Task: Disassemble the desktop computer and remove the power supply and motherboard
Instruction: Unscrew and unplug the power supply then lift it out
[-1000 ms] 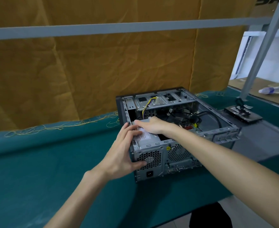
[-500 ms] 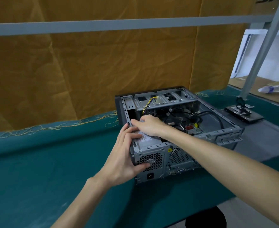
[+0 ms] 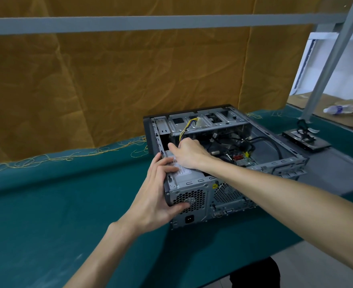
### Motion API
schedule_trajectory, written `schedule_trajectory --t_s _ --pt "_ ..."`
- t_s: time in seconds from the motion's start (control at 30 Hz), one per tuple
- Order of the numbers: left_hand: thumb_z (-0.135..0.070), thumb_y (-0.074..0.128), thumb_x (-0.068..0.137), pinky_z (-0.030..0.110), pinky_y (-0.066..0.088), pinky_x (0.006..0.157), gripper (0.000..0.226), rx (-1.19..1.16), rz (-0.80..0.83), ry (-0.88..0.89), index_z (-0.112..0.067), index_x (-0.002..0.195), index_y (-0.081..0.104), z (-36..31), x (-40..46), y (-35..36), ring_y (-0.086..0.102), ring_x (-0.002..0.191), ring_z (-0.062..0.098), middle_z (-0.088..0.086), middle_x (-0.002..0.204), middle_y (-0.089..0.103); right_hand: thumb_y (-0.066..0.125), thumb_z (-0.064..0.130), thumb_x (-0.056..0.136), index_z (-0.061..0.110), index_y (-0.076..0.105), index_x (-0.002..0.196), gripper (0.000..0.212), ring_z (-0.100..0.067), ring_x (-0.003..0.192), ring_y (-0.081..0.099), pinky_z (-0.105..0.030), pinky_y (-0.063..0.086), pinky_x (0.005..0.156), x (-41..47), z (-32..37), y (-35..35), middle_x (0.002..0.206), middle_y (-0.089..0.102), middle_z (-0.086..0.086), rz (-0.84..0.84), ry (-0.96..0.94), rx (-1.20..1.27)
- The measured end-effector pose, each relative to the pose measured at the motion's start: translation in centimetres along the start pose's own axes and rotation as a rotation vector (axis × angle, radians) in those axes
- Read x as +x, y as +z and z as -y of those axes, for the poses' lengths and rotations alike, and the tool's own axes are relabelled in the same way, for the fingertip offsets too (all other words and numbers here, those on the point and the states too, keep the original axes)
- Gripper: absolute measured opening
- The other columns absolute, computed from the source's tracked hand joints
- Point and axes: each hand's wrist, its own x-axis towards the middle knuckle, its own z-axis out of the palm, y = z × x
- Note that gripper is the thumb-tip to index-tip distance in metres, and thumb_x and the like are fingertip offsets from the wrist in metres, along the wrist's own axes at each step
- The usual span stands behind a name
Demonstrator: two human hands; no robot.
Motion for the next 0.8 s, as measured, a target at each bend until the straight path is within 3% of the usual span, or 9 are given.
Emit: schedule_trajectory --t_s 0.27,0.47,0.8 --pt "-0.056 0.083 0.074 0.037 0.019 0.122 0.082 -0.008 0.006 0.006 -0.022 0.135 0.04 -0.12 -0.02 -0.02 -0.003 0.156 0.011 -0.011 0.158 0.026 0.048 0.051 0.101 0.011 0.05 0.055 0.061 -0.028 0.054 0.054 -0.034 0.042 0.055 -0.12 -0.4 0.12 0.056 0.056 -0.006 -0.043 -0.037 0.012" --pt "-0.053 0.083 0.075 0.039 0.019 0.122 0.08 -0.027 -0.003 -0.007 -0.021 0.134 0.041 -0.11 0.02 0.15 -0.003 0.157 0.011 -0.01 0.159 0.026 0.046 0.045 0.104 0.014 0.043 0.051 0.061 -0.024 0.044 0.047 -0.029 0.031 0.046 0.19 -0.14 0.06 0.049 0.05 -0.003 -0.033 -0.055 -0.018" --pt "-0.054 0.082 0.075 0.039 0.017 0.123 0.08 -0.025 0.0 -0.007 -0.022 0.134 0.039 0.25 -0.1 0.32 -0.003 0.157 0.012 -0.012 0.158 0.025 0.048 0.051 0.102 0.013 0.048 0.056 0.059 -0.025 0.052 0.053 -0.03 0.034 0.048 -0.23 0.0 0.03 0.058 0.056 -0.006 -0.097 -0.054 -0.009"
